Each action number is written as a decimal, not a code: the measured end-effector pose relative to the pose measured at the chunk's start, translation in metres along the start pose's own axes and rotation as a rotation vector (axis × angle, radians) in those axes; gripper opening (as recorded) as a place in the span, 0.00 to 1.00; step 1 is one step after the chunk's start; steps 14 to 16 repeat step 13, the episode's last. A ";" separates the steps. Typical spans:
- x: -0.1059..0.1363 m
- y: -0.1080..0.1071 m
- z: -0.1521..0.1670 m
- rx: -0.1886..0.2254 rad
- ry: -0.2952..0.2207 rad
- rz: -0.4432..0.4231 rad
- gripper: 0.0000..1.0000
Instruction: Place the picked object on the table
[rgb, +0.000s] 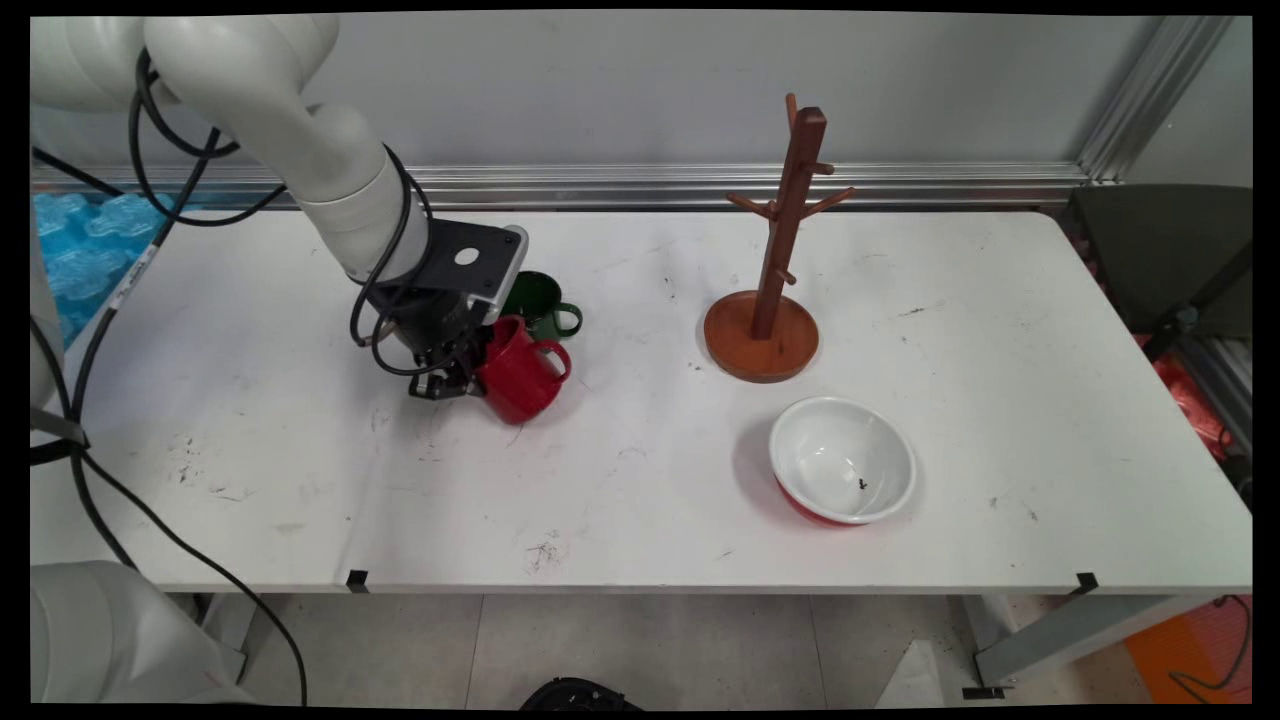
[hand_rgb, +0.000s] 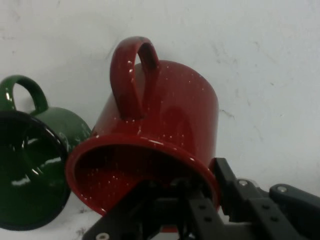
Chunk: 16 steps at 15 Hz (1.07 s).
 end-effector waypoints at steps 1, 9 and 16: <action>0.000 0.000 0.001 -0.001 0.000 0.000 0.00; 0.003 -0.003 0.010 -0.008 0.012 -0.006 1.00; 0.004 -0.003 0.012 -0.008 0.015 -0.009 1.00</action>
